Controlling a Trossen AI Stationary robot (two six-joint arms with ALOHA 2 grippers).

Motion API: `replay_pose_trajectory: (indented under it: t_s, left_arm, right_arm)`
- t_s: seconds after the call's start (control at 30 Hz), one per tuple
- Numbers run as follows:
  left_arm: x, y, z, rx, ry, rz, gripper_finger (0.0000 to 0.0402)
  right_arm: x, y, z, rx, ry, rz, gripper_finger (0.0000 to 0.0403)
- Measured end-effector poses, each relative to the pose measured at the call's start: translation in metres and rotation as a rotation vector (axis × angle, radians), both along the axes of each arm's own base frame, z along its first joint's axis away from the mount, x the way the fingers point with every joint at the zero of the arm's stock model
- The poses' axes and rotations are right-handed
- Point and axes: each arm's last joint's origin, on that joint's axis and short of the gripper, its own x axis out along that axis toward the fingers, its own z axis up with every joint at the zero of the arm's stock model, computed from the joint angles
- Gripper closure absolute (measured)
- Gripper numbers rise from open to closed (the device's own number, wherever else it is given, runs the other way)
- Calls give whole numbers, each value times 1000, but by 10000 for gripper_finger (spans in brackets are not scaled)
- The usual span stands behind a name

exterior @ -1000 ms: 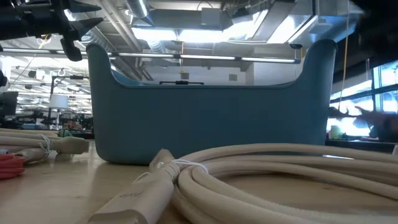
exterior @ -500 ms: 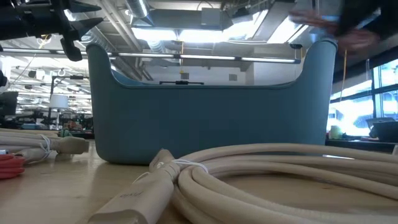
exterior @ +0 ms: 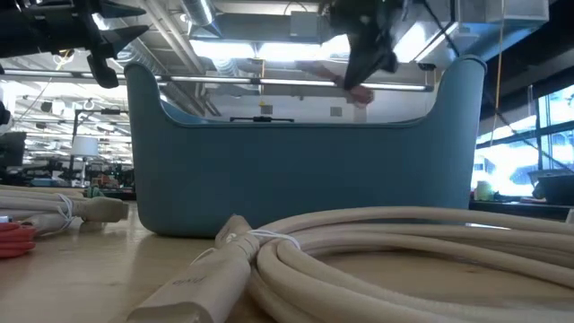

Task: Pick & Place USB Port
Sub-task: Put the pink charger cable into the transparent bin

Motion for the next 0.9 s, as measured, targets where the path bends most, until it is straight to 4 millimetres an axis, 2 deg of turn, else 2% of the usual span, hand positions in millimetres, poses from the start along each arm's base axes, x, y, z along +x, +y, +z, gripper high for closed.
replay_pose_trajectory:
  t_s: [0.1, 0.23, 0.4, 0.7, 0.9]
  left_arm:
    - [0, 0, 0, 0, 0, 0, 297]
    - [0, 0, 0, 0, 1, 0, 297]
    - [0, 0, 0, 0, 0, 0, 297]
    - [0, 0, 0, 0, 1, 0, 297]
    - [0, 0, 0, 0, 1, 0, 297]
  right_arm:
    - [-1, -30, -4, 21, -3, 43, 393]
    - [4, -51, -21, 56, 45, 121, 393]
    - [24, -59, -39, 58, 141, 240, 393]
    - [72, -75, -26, 52, 262, 387, 393]
    - [91, -81, -54, 138, 436, 427, 393]
